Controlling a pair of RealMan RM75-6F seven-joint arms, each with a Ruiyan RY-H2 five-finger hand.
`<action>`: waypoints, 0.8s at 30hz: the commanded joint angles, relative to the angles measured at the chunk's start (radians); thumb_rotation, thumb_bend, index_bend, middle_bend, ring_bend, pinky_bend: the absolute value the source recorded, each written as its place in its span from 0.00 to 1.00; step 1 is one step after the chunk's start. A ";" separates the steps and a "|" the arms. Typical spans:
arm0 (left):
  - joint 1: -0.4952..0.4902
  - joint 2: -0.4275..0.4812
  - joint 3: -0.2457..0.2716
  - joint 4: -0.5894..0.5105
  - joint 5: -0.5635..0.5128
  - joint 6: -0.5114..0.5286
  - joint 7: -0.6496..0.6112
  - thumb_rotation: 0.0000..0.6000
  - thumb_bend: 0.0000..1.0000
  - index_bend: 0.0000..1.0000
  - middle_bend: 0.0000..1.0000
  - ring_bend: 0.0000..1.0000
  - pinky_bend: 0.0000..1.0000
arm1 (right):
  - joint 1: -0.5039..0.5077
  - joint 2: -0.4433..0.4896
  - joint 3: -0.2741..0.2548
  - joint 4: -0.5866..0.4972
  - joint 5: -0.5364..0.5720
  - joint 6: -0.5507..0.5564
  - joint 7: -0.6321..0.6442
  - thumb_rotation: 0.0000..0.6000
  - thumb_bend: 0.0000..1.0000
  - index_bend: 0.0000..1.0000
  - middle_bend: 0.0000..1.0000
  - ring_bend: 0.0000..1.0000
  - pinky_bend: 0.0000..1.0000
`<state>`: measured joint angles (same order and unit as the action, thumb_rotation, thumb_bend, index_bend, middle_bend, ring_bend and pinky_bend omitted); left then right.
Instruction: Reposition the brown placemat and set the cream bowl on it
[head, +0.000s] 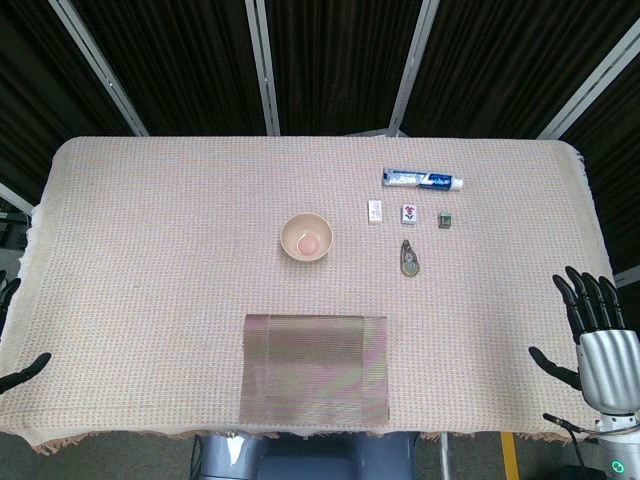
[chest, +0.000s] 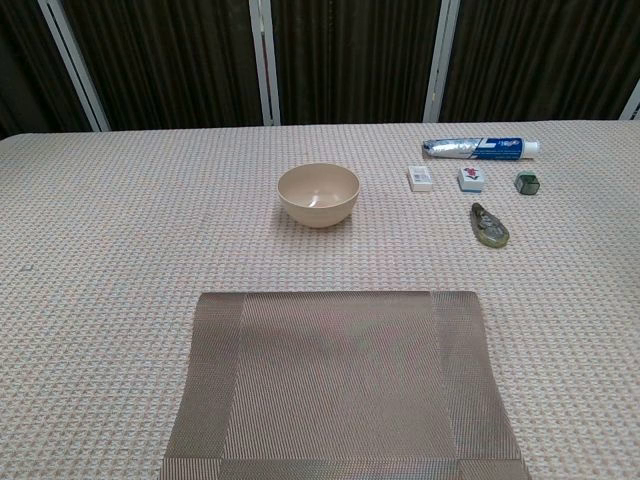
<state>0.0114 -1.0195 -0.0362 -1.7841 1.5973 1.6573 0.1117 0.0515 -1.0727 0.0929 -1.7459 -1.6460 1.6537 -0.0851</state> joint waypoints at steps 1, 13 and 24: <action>-0.001 0.001 0.004 -0.001 0.000 -0.007 -0.009 1.00 0.00 0.00 0.00 0.00 0.00 | 0.001 0.003 -0.001 -0.003 0.003 -0.005 0.006 1.00 0.00 0.00 0.00 0.00 0.00; -0.092 -0.039 -0.006 0.072 -0.021 -0.165 -0.069 1.00 0.00 0.00 0.00 0.00 0.00 | 0.013 0.006 0.002 -0.001 0.038 -0.047 0.011 1.00 0.00 0.00 0.00 0.00 0.00; -0.449 -0.244 -0.152 0.366 -0.063 -0.556 -0.067 1.00 0.00 0.00 0.00 0.00 0.00 | 0.026 0.010 0.030 0.008 0.131 -0.094 -0.008 1.00 0.00 0.00 0.00 0.00 0.00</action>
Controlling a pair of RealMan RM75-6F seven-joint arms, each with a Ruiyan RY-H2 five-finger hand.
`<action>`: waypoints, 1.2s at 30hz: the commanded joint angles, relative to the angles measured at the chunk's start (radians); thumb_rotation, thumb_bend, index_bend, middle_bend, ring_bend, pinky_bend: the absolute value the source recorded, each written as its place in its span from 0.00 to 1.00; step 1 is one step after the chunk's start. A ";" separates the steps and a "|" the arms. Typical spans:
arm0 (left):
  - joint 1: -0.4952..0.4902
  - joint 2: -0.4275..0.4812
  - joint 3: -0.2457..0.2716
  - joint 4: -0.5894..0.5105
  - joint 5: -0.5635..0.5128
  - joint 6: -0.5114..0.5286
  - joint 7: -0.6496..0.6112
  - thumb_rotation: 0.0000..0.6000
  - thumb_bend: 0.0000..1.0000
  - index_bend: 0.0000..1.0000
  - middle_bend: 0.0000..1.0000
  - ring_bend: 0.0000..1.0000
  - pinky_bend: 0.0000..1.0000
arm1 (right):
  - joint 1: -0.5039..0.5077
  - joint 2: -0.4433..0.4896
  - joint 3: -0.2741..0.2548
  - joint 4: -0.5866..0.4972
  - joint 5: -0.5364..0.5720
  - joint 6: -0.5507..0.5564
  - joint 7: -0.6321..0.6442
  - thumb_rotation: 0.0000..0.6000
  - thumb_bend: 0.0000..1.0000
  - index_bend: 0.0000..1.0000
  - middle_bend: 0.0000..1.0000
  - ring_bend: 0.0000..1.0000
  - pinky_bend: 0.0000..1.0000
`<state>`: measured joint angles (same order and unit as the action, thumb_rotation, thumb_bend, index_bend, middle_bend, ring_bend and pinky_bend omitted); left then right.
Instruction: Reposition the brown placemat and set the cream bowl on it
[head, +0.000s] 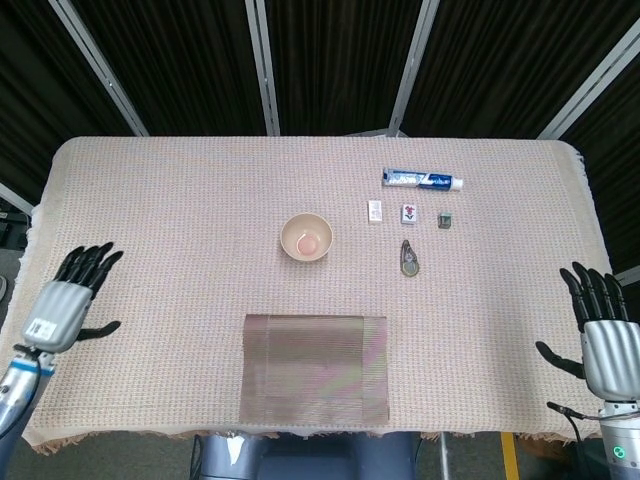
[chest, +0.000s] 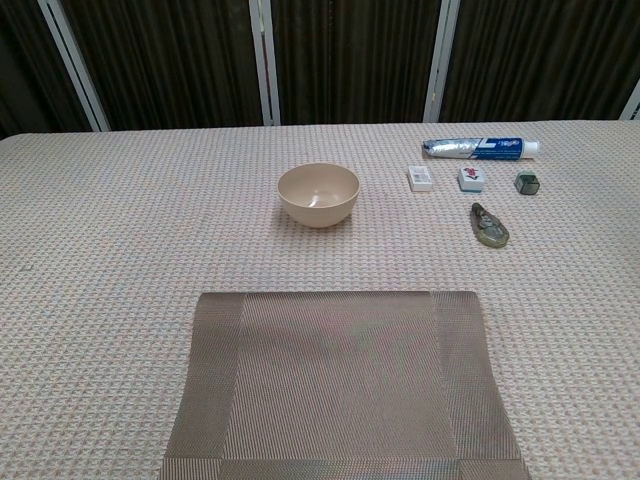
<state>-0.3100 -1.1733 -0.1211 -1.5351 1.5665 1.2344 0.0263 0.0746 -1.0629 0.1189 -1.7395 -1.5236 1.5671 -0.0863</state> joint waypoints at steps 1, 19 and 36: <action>-0.176 -0.124 -0.085 0.153 -0.049 -0.188 0.038 1.00 0.00 0.00 0.00 0.00 0.00 | 0.006 0.000 0.004 0.006 0.015 -0.016 -0.014 1.00 0.00 0.00 0.00 0.00 0.00; -0.632 -0.549 -0.158 0.668 -0.048 -0.495 -0.097 1.00 0.10 0.20 0.00 0.00 0.00 | 0.026 -0.003 0.024 0.052 0.110 -0.086 -0.009 1.00 0.00 0.00 0.00 0.00 0.00; -0.776 -0.771 -0.103 0.950 -0.044 -0.542 -0.180 1.00 0.39 0.47 0.00 0.00 0.00 | 0.024 0.009 0.037 0.076 0.150 -0.097 0.031 1.00 0.00 0.00 0.00 0.00 0.00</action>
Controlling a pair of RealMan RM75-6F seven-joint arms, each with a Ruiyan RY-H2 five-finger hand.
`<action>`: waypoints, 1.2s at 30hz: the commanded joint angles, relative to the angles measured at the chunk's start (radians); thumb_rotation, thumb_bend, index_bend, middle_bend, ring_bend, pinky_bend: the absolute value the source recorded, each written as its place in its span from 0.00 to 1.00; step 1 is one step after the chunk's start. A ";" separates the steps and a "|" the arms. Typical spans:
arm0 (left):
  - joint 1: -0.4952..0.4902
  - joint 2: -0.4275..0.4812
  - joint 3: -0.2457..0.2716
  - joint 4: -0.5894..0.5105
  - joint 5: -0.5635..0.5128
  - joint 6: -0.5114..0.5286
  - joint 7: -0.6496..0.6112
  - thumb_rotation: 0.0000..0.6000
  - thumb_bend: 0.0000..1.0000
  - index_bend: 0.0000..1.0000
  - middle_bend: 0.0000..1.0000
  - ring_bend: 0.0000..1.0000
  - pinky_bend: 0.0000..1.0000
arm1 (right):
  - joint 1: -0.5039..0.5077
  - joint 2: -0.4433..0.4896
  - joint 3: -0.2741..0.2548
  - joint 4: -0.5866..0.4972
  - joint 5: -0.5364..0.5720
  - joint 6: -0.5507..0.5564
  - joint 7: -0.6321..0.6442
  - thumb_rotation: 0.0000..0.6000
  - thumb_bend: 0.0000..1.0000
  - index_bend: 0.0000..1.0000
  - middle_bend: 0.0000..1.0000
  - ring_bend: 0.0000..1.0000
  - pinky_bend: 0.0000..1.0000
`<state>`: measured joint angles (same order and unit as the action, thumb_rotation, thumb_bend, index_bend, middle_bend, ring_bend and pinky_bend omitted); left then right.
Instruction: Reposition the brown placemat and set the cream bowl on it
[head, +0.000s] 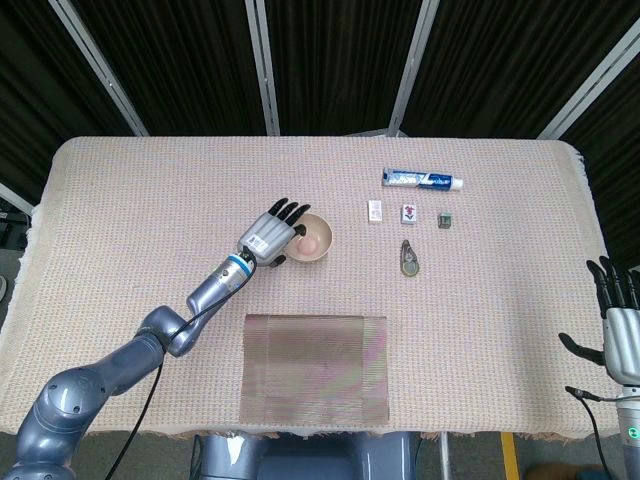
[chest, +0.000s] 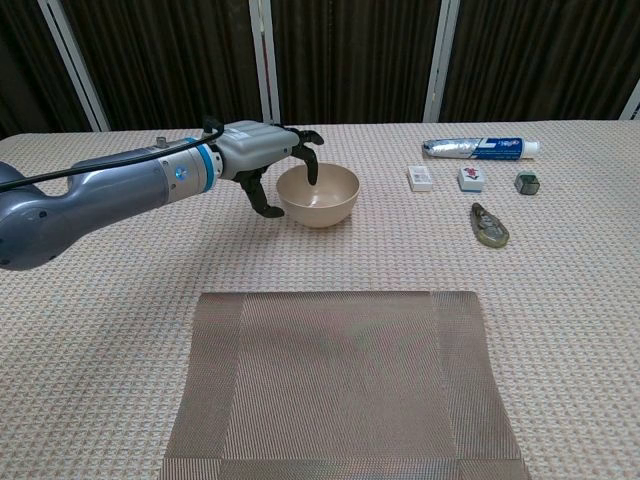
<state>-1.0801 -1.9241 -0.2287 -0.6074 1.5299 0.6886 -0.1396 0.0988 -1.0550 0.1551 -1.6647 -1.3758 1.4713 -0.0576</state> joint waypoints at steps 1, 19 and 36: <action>-0.007 -0.030 0.005 0.034 -0.011 0.009 -0.015 1.00 0.41 0.52 0.00 0.00 0.00 | 0.000 0.001 0.001 0.001 0.003 -0.001 0.004 1.00 0.00 0.00 0.00 0.00 0.00; 0.054 0.004 0.012 0.098 -0.059 0.074 -0.023 1.00 0.45 0.60 0.00 0.00 0.00 | -0.004 0.013 -0.003 -0.016 -0.006 0.004 0.011 1.00 0.00 0.00 0.00 0.00 0.00; 0.430 0.281 0.072 -0.041 -0.156 0.217 -0.146 1.00 0.45 0.60 0.00 0.00 0.00 | -0.009 0.023 -0.028 -0.050 -0.067 0.020 0.008 1.00 0.00 0.00 0.00 0.00 0.00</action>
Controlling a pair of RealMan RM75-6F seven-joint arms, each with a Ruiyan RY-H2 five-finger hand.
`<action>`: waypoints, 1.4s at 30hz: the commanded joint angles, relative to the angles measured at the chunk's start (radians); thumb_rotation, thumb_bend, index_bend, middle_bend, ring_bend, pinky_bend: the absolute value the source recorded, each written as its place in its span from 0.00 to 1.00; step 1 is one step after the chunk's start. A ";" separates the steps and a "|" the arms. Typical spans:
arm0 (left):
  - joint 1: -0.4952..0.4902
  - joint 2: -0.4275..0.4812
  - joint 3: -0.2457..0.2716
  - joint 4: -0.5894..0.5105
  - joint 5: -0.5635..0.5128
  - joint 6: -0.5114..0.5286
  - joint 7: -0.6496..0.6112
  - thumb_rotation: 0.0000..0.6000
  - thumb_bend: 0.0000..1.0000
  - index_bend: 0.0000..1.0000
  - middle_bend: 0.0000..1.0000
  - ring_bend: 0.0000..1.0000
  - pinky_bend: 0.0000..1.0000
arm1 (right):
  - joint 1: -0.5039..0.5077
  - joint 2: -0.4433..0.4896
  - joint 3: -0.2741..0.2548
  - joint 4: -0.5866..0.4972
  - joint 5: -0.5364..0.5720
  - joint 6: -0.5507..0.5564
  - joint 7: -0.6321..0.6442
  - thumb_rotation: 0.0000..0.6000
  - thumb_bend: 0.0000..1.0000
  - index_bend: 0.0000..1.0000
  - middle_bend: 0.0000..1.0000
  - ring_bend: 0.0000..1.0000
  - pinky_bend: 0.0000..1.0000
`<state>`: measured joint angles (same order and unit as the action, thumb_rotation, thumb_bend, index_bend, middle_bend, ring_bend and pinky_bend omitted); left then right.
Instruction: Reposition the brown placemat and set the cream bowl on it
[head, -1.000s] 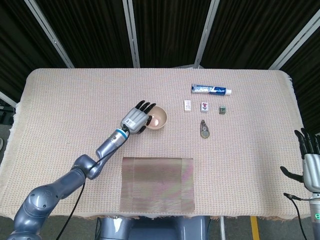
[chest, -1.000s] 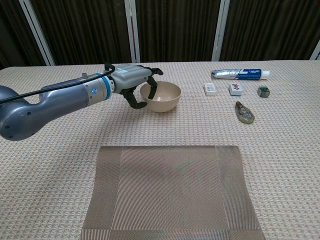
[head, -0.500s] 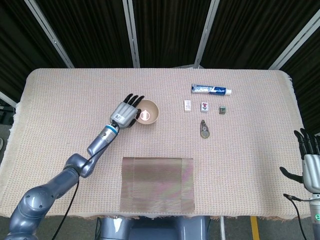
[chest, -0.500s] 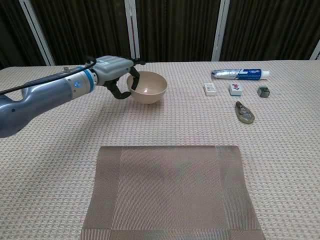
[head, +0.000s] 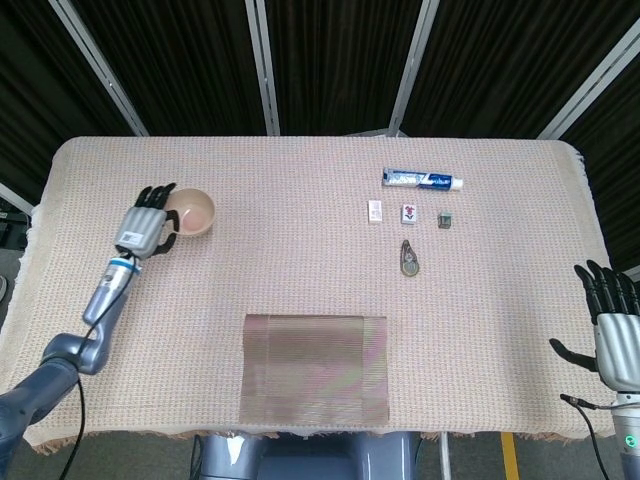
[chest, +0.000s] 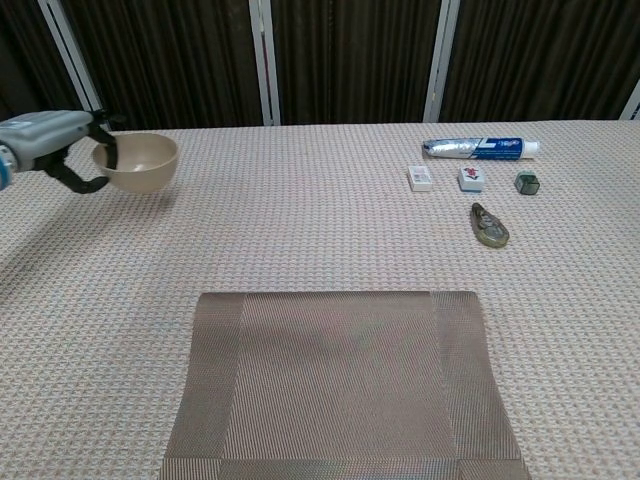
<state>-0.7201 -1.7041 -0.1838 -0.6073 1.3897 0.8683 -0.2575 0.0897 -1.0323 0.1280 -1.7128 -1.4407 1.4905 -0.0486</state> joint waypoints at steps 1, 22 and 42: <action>0.094 0.083 0.037 -0.058 -0.015 0.049 -0.034 1.00 0.45 0.60 0.00 0.00 0.00 | 0.000 0.001 -0.002 -0.005 -0.005 0.002 -0.003 1.00 0.00 0.00 0.00 0.00 0.00; 0.219 0.255 0.041 -0.367 -0.020 0.188 -0.006 1.00 0.00 0.00 0.00 0.00 0.00 | 0.002 0.003 -0.009 -0.021 -0.027 0.009 -0.018 1.00 0.00 0.00 0.00 0.00 0.00; 0.102 0.356 0.228 -0.911 0.463 0.285 0.109 1.00 0.15 0.26 0.00 0.00 0.00 | -0.004 0.007 -0.011 -0.027 -0.028 0.020 -0.025 1.00 0.00 0.00 0.00 0.00 0.00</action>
<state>-0.6021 -1.3263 0.0189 -1.4991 1.8287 1.1771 -0.1677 0.0860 -1.0252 0.1168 -1.7404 -1.4693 1.5107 -0.0733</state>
